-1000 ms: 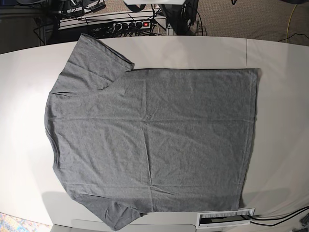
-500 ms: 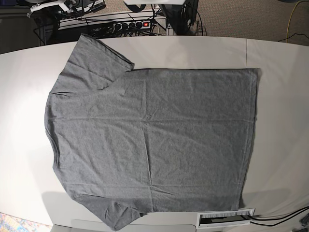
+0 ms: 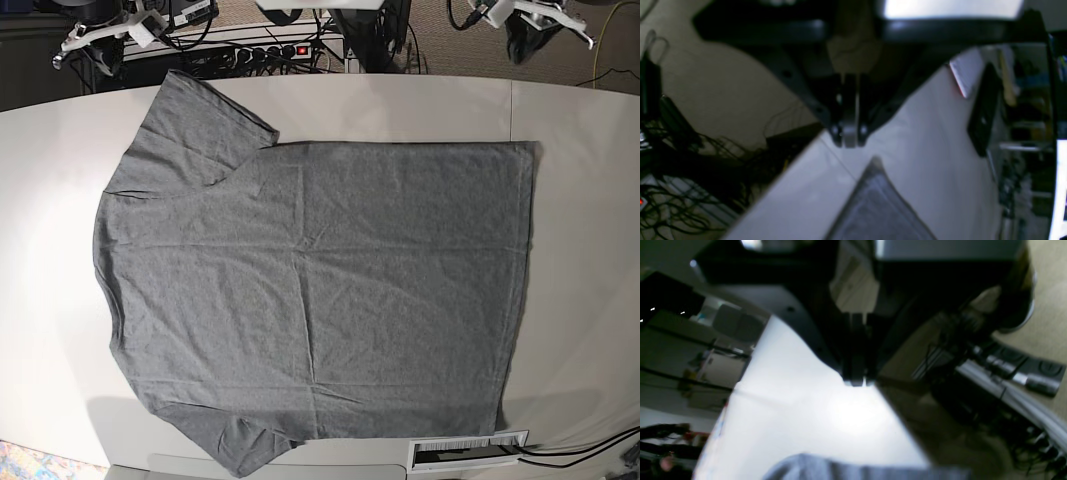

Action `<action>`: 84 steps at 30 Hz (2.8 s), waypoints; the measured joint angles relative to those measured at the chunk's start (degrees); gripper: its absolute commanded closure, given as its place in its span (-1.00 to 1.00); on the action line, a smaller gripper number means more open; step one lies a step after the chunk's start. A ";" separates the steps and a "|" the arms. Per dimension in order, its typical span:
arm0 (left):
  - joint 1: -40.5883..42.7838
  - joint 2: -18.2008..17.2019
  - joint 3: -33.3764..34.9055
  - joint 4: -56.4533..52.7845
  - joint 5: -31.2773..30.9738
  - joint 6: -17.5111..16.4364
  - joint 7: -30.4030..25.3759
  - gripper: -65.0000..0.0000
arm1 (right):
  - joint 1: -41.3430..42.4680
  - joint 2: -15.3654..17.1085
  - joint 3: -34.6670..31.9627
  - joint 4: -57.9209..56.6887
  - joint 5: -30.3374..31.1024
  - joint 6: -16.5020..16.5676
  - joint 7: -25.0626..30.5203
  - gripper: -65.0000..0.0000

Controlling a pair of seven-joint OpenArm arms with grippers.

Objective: Fold the T-shirt properly
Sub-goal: 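Lower both grippers to the shoulder corners of the grey T-shirt, then grasp the shoulder corners with both grippers and pull them taut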

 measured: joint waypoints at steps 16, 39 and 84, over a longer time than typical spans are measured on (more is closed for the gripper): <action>-21.64 -3.39 0.26 -13.29 -8.00 -15.21 -4.68 0.99 | 7.04 -0.33 -0.02 2.89 -10.67 0.72 -3.56 1.00; -35.89 -12.74 1.64 -26.84 -11.19 -30.36 -12.96 0.25 | 7.17 -0.37 -0.07 2.89 -5.97 9.75 -1.46 0.26; -42.07 -18.53 21.38 -27.91 -2.58 -21.97 -5.73 1.00 | 16.96 -0.35 -0.09 2.86 17.46 39.74 0.35 0.00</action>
